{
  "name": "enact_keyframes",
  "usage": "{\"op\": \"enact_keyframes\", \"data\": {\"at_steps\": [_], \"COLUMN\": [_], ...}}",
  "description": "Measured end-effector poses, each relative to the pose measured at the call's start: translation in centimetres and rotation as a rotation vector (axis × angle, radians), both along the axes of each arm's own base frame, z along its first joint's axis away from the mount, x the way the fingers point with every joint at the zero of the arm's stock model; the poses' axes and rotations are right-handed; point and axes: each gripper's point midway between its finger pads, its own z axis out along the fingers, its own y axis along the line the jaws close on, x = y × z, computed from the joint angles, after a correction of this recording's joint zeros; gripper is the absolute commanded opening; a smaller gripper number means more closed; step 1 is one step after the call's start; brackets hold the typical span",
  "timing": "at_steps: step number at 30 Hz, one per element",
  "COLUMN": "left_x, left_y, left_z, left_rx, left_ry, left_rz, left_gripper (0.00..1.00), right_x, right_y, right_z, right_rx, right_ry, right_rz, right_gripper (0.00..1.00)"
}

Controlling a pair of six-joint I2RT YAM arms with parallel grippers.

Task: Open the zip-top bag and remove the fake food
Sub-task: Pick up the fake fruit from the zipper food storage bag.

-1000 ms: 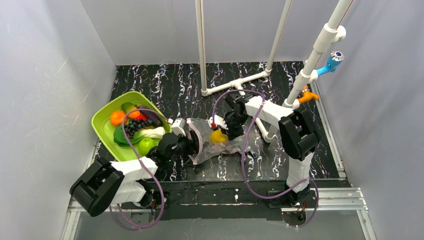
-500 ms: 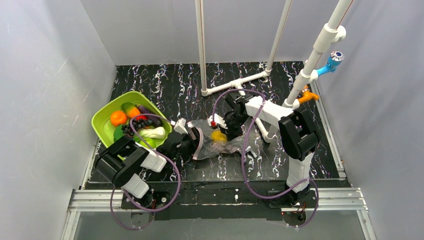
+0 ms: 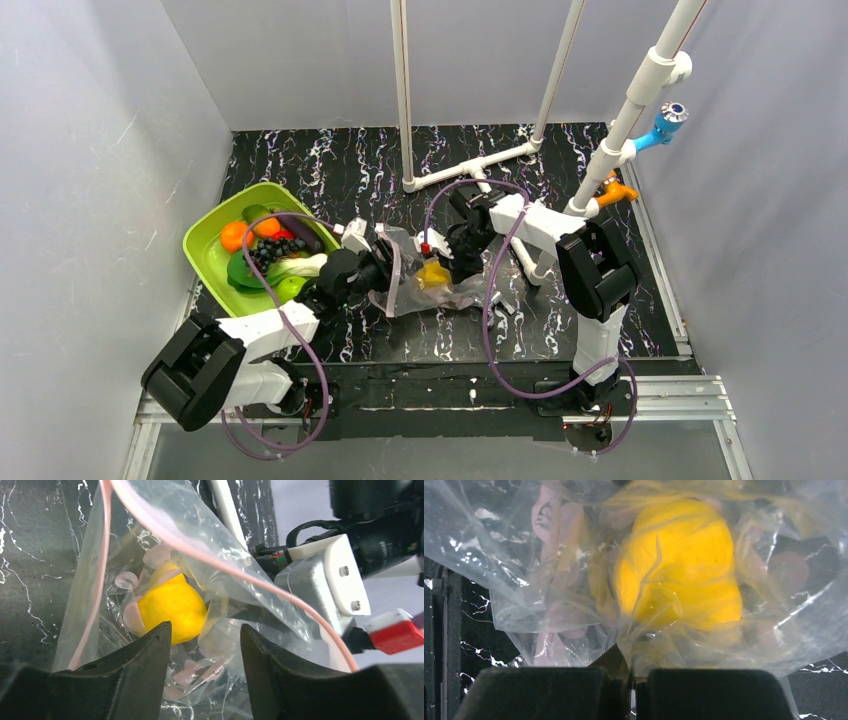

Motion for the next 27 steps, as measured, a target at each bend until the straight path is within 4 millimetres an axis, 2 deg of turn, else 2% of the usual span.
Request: {"op": "enact_keyframes", "data": {"at_steps": [3,9,11,14,16,27], "left_x": [0.3,-0.1,0.0,0.0,0.0,-0.1], "left_y": [-0.3,-1.0,-1.3,-1.7,-1.9,-4.7], "left_z": [-0.4,-4.6,-4.6,-4.2,-4.6,-6.7], "left_rx": [0.023,0.089,0.089,0.077,0.082,0.117], "left_ry": [0.020,0.138,0.143,0.138,0.155,0.209], "left_rz": [-0.006,-0.050,-0.062,-0.078,-0.086,-0.153], "left_gripper": [0.44,0.45,0.50,0.62,0.70,0.75], "right_x": [-0.1,-0.3,-0.4,-0.4,-0.5,-1.0], "right_y": [0.0,0.0,0.1,0.1,0.2,0.1], "right_z": [0.0,-0.1,0.0,0.0,0.0,-0.1], "right_rx": [0.001,0.004,0.006,0.006,0.005,-0.004], "right_ry": [0.001,0.011,0.015,0.020,0.021,0.035], "right_rz": [0.002,-0.001,-0.005,-0.010,-0.008,-0.009], "right_gripper": [0.01,0.01,0.01,0.01,0.01,0.01]}}
